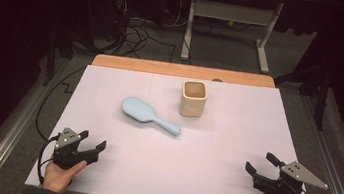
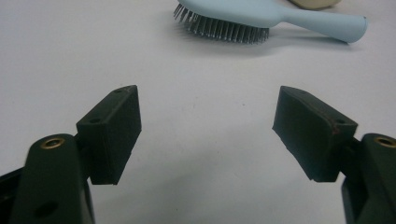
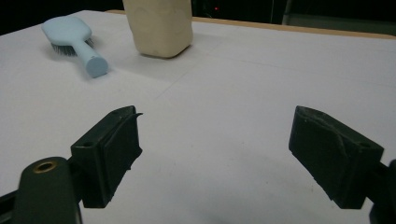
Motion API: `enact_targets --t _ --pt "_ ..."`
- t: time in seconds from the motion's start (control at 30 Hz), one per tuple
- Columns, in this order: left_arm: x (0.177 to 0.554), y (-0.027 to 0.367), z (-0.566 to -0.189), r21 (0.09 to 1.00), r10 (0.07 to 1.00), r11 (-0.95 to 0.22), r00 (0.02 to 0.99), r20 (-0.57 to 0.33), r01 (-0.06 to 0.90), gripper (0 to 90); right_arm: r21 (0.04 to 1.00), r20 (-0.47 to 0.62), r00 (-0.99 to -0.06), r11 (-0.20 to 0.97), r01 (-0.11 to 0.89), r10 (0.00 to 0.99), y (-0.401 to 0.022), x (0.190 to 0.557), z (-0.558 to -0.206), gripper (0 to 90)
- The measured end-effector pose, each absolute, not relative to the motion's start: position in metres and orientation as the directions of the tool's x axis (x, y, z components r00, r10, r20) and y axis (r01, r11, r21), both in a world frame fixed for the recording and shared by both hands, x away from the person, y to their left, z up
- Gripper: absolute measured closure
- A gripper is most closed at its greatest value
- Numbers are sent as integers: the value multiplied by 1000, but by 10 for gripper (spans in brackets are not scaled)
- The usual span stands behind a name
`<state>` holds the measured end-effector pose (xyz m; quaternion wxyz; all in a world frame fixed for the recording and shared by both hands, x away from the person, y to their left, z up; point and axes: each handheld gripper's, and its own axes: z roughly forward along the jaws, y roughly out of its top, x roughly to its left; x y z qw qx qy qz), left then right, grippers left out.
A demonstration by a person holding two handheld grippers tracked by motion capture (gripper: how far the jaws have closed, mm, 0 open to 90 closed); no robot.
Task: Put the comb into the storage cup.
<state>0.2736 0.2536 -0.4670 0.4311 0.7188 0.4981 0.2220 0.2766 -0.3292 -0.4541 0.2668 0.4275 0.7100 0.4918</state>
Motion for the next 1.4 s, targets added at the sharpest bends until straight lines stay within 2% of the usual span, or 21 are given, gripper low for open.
enact_targets --t 0.93,1.17,1.3,1.4 --pt "270 255 -465 845 928 -112 359 -99 523 163 939 51 -500 129 320 865 -330 274 -452 171" --pt "270 250 -464 833 920 -128 378 -103 538 160 938 48 -509 136 318 860 -329 274 -453 171" --pt "274 249 -464 815 907 -115 395 -148 569 159 938 51 -508 134 320 860 -329 274 -453 171" --pt "275 249 -464 812 896 -124 417 -156 571 202 938 50 -508 134 320 860 -329 274 -453 172"
